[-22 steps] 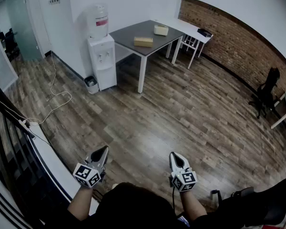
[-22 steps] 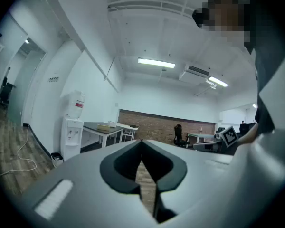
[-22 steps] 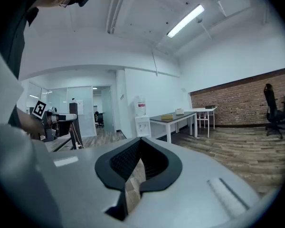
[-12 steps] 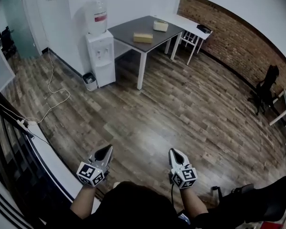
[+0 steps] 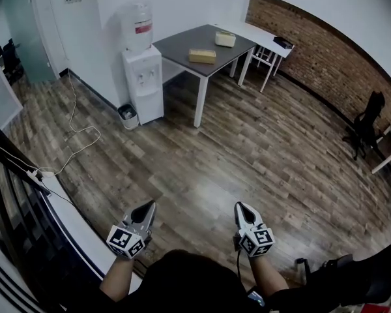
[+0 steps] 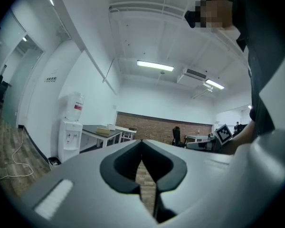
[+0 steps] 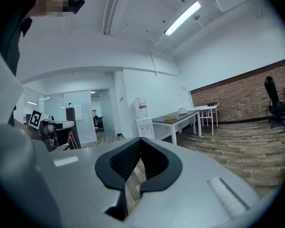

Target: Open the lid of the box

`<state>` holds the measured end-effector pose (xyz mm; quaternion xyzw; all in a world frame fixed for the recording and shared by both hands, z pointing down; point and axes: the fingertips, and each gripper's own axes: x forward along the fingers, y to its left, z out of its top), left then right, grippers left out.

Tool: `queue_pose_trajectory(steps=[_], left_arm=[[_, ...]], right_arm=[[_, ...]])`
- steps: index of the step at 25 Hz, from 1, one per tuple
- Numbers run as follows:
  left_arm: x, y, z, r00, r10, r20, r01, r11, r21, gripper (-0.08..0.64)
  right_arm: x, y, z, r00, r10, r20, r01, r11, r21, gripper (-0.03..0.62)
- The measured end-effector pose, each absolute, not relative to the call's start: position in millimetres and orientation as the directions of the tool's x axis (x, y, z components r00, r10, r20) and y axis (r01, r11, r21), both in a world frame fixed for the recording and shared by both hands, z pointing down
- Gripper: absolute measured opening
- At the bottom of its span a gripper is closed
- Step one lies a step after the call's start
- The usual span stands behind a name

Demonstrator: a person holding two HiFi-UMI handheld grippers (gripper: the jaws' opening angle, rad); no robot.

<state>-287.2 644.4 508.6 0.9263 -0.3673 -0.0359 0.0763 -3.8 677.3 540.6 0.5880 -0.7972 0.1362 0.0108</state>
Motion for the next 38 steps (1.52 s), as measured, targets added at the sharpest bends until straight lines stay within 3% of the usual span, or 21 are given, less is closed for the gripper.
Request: queue_pose_trajectory(steps=[7, 16, 29, 38], left_arm=[[-319.5, 624.2, 499.9, 0.715, -0.697, -0.063, -0.673, -0.709, 0.21, 0.0], [-341.4, 592.5, 529.9, 0.672, -0.741, 0.004, -0.717, -0.649, 0.253, 0.0], [-254.0, 465.9, 509.6, 0.631, -0.776, -0.015, -0.76, -0.623, 0.185, 0.0], [-191.9, 410.4, 508.9, 0.618, -0.786, 0.002, -0.767, -0.603, 0.219, 0.0]], right_arm=[[-35.1, 649.2, 541.1, -0.293, -0.938, 0.185, -0.939, 0.245, -0.244, 0.003], [-31.3, 628.3, 556.8, -0.277, -0.926, 0.256, -0.954, 0.233, -0.19, 0.003], [45.0, 486.5, 552.8, -0.321, -0.921, 0.222, -0.942, 0.287, -0.172, 0.003], [133.0, 432.7, 563.4, -0.264, -0.936, 0.234, -0.95, 0.21, -0.23, 0.003]])
